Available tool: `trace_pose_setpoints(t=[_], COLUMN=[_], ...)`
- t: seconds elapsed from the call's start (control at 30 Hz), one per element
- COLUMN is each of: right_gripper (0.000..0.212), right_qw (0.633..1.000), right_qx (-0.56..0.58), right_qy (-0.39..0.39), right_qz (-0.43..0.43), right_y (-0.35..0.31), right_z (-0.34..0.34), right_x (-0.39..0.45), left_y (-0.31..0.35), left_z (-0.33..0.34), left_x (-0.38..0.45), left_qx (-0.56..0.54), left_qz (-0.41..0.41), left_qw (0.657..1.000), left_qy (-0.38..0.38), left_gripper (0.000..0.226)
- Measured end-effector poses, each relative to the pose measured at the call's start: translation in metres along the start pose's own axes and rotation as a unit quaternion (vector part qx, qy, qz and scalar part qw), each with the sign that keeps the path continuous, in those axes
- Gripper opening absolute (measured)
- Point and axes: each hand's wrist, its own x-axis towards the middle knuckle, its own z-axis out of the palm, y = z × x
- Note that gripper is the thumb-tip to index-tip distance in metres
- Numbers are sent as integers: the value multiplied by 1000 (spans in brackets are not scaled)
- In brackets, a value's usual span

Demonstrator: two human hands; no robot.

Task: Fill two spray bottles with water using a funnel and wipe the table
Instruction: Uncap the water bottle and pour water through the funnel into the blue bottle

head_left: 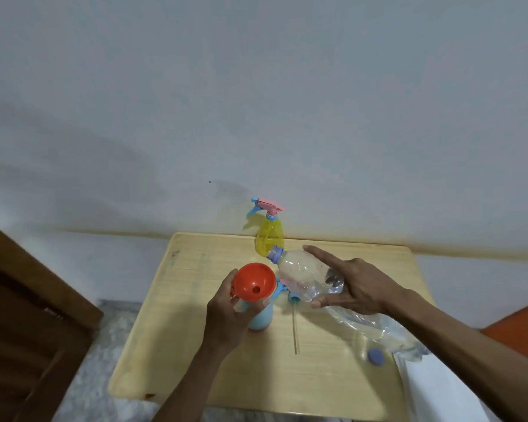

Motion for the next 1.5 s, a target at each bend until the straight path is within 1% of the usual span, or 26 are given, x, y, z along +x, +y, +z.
trace_pose_setpoints(t=[0.1,0.13,0.23,0.3,0.33,0.47,0.67,0.83,1.1,1.27,1.43,1.5], right_gripper=[96,95,98,100,100,99,100,101,103,102,102,102], right_qw=[998,997,993,991,990,987,983,980,973,968,966,964], right_qx=[-45,-58,-95,-110,-116,-128,-146,-163,-195,-218,-226,-233], right_qy=[-42,-52,-71,-79,-84,-95,-106,-111,-116,-120,-122,-125], right_qz=[6,8,14,13,11,3,-21,-32,-44,-40,-35,-36], right_y=[4,4,8,11,13,18,24,27,22,13,12,9], right_z=[1,1,2,3,3,2,-1,-4,-11,-17,-20,-23], right_x=[4,5,10,12,14,20,28,32,36,33,33,32], left_y=[2,2,7,9,10,7,9,9,9,7,8,9], left_z=[-1,-1,-2,-3,-3,-3,-1,1,2,2,3,3], left_x=[2,3,5,7,8,12,13,11,11,11,12,11], left_qx=[16,24,49,57,58,60,72,78,88,82,77,75], left_qz=[8,10,20,25,24,25,30,30,40,39,51,55], left_qw=[1000,1000,999,998,998,998,997,996,995,996,996,996], left_qy=[-1,0,3,1,-2,-12,-16,-10,-3,-4,-8,-13], left_gripper=[92,88,68,65,67,89,98,96,86,95,95,91])
